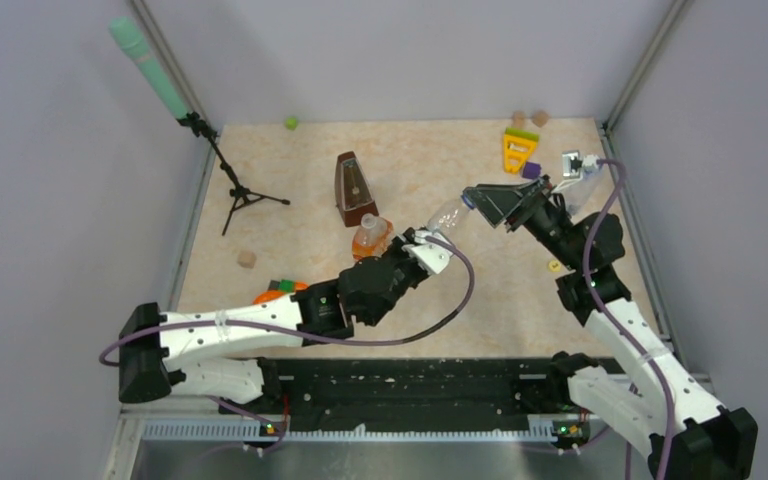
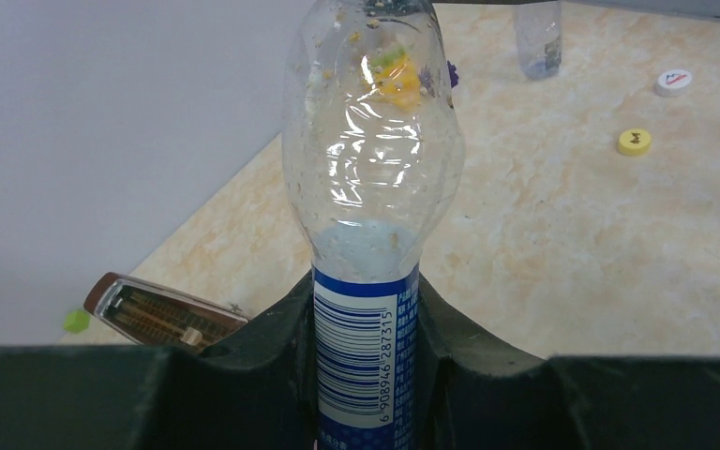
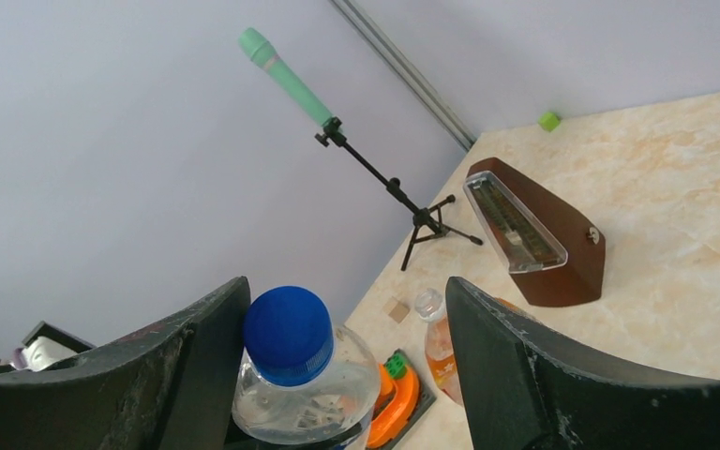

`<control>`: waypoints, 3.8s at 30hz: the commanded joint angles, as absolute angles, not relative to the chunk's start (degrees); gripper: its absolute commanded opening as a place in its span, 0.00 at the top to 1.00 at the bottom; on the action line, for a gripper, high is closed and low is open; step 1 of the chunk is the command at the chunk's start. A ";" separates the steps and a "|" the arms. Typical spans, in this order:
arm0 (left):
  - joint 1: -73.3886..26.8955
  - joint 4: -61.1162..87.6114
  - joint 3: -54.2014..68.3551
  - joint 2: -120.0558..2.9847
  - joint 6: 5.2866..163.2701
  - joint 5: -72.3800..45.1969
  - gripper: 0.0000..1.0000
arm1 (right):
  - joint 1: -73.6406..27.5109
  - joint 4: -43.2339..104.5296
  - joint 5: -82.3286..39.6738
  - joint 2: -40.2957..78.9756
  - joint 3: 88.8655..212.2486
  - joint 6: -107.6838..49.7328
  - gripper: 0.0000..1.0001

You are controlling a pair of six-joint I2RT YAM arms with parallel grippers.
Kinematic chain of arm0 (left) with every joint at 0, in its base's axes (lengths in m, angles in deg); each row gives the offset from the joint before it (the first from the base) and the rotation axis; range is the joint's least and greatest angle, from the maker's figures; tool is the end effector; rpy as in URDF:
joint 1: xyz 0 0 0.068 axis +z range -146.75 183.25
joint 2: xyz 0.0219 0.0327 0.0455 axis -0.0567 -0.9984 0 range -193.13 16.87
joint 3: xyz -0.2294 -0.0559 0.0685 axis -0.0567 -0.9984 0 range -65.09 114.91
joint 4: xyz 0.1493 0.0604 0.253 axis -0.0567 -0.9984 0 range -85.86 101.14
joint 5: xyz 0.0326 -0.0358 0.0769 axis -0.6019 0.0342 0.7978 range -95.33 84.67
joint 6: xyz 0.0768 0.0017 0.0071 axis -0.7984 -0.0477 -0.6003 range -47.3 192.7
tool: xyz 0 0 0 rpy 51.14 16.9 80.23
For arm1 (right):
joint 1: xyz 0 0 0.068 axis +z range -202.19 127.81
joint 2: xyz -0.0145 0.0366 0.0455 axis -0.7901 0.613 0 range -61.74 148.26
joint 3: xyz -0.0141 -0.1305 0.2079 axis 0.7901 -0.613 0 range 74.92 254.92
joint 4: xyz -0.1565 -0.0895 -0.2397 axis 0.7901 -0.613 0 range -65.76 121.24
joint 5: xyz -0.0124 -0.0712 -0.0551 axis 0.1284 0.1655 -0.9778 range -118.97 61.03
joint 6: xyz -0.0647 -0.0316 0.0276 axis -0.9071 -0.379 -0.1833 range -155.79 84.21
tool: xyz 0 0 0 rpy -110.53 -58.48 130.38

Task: Unscrew the bottle caps
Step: Unscrew the bottle cap from the plastic bottle.

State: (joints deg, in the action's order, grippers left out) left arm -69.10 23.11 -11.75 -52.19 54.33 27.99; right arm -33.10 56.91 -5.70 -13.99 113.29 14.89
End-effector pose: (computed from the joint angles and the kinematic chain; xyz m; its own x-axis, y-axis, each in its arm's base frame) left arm 0.1421 -0.3278 0.3058 0.1798 0.3036 -0.9357 0.6042 0.7165 0.3486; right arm 0.2579 0.1166 0.3384 -0.3418 0.6338 -0.6939 -0.6225 0.4004 0.6724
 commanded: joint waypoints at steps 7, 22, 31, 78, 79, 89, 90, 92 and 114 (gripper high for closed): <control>-71.34 31.46 -10.85 -53.52 49.00 32.52 1.00 | -33.43 59.76 -6.51 -12.61 116.45 19.21 0.29; -71.63 31.95 -9.12 -56.10 50.21 34.51 1.00 | -33.41 61.16 -3.92 -11.79 115.43 19.97 0.36; -71.55 31.56 -9.02 -56.42 50.59 35.00 1.00 | -33.39 61.25 -3.09 -11.21 115.40 20.00 0.67; -32.05 103.75 -8.95 -69.62 154.16 -75.08 1.00 | -33.70 112.99 22.03 -13.42 117.02 18.69 1.00; -32.62 103.73 -8.42 -70.45 154.04 -75.44 1.00 | -33.66 114.97 22.77 -13.19 117.18 18.94 1.00; -34.69 103.78 -5.87 -73.13 156.68 -79.13 1.00 | -33.19 130.08 38.20 -10.35 119.96 15.67 1.00; -34.90 103.78 -5.55 -73.28 156.89 -79.22 1.00 | -33.01 130.06 40.08 -10.51 120.60 14.58 1.00; -35.25 103.72 -4.97 -73.30 157.34 -79.57 1.00 | -32.29 130.01 43.46 -10.57 121.61 12.63 1.00; -36.00 35.67 -4.90 -55.07 97.83 -67.69 1.00 | -29.15 90.47 14.38 -21.30 112.98 -7.00 0.52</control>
State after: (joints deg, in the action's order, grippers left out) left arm -36.47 61.97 -6.99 -62.00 122.43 -78.28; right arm -29.41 96.21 24.59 -19.24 113.07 -2.82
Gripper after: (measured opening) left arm 0.357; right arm 0.403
